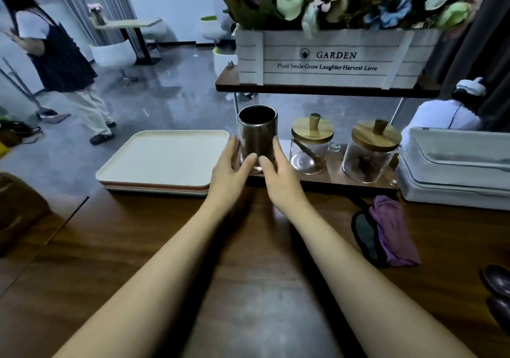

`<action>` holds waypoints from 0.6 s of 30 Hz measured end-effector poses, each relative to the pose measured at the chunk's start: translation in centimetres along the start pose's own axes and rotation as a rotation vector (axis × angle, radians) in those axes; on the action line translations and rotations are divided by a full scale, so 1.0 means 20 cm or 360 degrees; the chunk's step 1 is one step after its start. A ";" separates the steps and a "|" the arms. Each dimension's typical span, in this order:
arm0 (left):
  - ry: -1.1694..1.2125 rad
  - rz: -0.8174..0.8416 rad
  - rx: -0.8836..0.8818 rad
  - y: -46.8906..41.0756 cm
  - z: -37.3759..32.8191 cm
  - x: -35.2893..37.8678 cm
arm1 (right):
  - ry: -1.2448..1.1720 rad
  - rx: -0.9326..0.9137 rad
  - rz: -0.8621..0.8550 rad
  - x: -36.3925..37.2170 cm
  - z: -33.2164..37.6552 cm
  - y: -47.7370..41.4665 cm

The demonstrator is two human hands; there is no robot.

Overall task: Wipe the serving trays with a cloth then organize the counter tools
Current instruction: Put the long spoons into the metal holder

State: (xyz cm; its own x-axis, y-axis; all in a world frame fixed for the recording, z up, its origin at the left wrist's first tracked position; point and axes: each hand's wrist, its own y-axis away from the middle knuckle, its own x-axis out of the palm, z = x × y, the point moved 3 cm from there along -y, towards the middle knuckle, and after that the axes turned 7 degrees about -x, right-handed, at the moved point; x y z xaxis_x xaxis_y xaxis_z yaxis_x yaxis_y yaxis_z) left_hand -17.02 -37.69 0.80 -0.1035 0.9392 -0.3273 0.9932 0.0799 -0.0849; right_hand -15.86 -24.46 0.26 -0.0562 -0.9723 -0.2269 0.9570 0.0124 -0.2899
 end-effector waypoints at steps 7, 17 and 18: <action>0.0101 0.0163 0.0082 -0.19 0.04 -0.02 | 0.0109 0.0040 -0.0093 0.05 -0.08 -0.16; 0.0181 0.0261 0.0062 -0.24 0.06 -0.02 | 0.0047 0.0038 -0.0164 0.04 -0.10 -0.21; 0.0180 0.0258 0.0073 -0.21 0.04 -0.03 | 0.0033 0.0015 -0.0167 0.04 -0.09 -0.19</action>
State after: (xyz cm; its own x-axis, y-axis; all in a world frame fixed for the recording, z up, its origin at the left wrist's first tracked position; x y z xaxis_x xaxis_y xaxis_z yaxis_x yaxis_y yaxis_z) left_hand -21.16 -38.86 0.58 0.0666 0.9703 -0.2327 0.9926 -0.0881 -0.0833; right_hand -20.12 -24.91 -0.43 -0.1622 -0.9631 -0.2148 0.9481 -0.0918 -0.3044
